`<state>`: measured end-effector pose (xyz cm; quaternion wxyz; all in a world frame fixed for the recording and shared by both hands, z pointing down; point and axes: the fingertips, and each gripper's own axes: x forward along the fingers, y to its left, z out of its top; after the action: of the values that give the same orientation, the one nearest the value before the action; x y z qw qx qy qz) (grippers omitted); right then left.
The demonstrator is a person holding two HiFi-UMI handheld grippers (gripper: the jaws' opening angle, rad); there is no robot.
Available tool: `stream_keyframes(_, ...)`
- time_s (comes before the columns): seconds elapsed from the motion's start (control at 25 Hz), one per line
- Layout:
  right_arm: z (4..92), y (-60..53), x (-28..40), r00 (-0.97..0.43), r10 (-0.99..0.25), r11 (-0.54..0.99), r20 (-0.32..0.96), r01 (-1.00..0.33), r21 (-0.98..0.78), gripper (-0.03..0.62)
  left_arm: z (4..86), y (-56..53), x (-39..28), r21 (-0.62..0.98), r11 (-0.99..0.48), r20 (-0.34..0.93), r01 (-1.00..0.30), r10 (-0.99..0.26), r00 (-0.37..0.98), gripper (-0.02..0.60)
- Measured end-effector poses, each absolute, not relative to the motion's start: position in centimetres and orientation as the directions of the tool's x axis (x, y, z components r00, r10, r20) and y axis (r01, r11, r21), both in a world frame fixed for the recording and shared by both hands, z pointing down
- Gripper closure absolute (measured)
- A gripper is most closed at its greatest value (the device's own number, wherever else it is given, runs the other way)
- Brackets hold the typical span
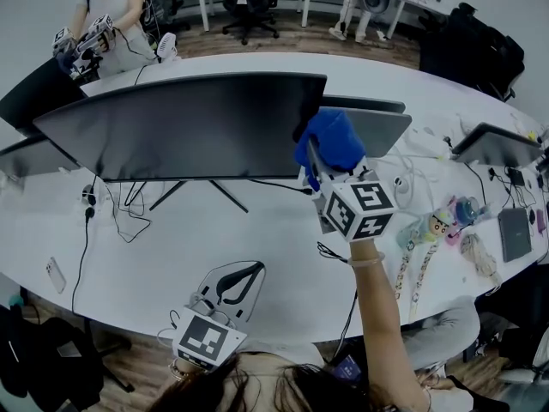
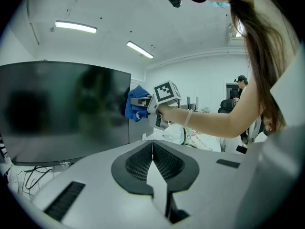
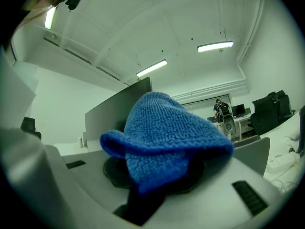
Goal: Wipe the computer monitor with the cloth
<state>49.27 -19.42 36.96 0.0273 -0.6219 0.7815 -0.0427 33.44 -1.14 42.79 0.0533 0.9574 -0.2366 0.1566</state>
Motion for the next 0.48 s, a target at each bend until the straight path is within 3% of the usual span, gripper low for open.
stream_keyframes(0.48, 39.9, -19.6, 49.4, -0.242, -0.968, 0.235, 0.061, -0.967, -0.096, 0.494, 43.1, -0.9, 34.3, 0.026, -0.891, 0.339, -0.453, -0.418, 0.843, 0.572)
